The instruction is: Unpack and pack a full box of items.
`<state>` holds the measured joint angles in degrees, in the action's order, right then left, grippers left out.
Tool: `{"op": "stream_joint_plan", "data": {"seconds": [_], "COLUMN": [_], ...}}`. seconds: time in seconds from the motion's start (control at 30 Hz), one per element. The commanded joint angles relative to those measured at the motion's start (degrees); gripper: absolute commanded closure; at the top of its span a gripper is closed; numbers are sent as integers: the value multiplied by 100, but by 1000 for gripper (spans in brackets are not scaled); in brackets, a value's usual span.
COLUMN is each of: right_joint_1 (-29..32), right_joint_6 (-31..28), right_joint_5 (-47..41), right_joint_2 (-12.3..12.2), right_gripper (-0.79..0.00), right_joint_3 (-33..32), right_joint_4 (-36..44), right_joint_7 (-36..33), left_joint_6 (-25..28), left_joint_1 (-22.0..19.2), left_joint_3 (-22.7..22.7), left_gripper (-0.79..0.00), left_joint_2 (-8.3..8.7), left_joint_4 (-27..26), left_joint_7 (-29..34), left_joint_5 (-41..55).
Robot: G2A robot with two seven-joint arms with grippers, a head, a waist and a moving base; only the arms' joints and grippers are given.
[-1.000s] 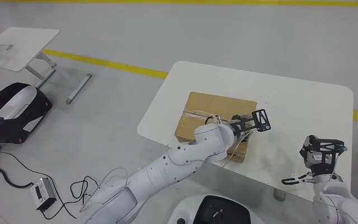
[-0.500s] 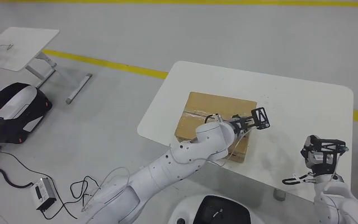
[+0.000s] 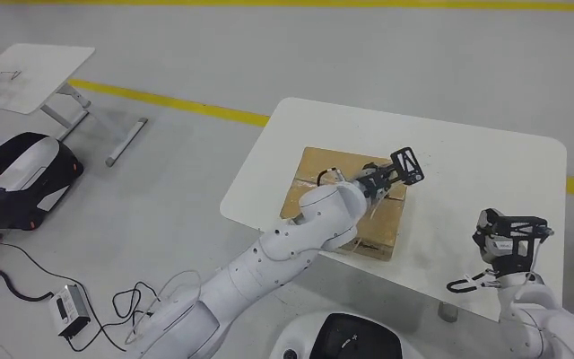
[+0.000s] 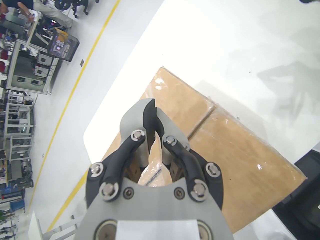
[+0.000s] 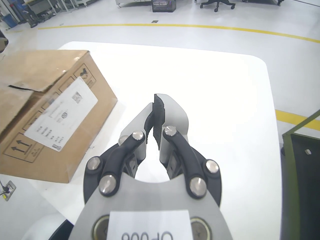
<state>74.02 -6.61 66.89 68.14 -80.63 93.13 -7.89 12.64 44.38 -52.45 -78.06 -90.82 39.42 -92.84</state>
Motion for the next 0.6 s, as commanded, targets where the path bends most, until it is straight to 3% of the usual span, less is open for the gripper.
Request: {"op": "stream_joint_plan", "data": {"seconds": [0.0, 0.3, 0.57], "right_joint_1": [-50, -416, -862], "right_joint_6": [-144, -1065, -1075], "right_joint_5": [-143, -667, -387], "right_joint_2": [10, 55, 140], "right_gripper": [0, 0, 0], "right_joint_3": [42, 397, 943], "right_joint_4": [10, 46, -229], "right_joint_7": [23, -45, -141], "left_joint_6": [11, -52, 112], "left_joint_1": [210, 1214, 1627], "left_joint_3": [-320, -1707, -2115], "left_gripper": [0, 0, -18], "left_joint_2": [64, 333, 371], "left_joint_4": [-295, -1705, -1884], "left_joint_7": [4, 117, 163], "left_joint_5": [1, -616, -140]}}
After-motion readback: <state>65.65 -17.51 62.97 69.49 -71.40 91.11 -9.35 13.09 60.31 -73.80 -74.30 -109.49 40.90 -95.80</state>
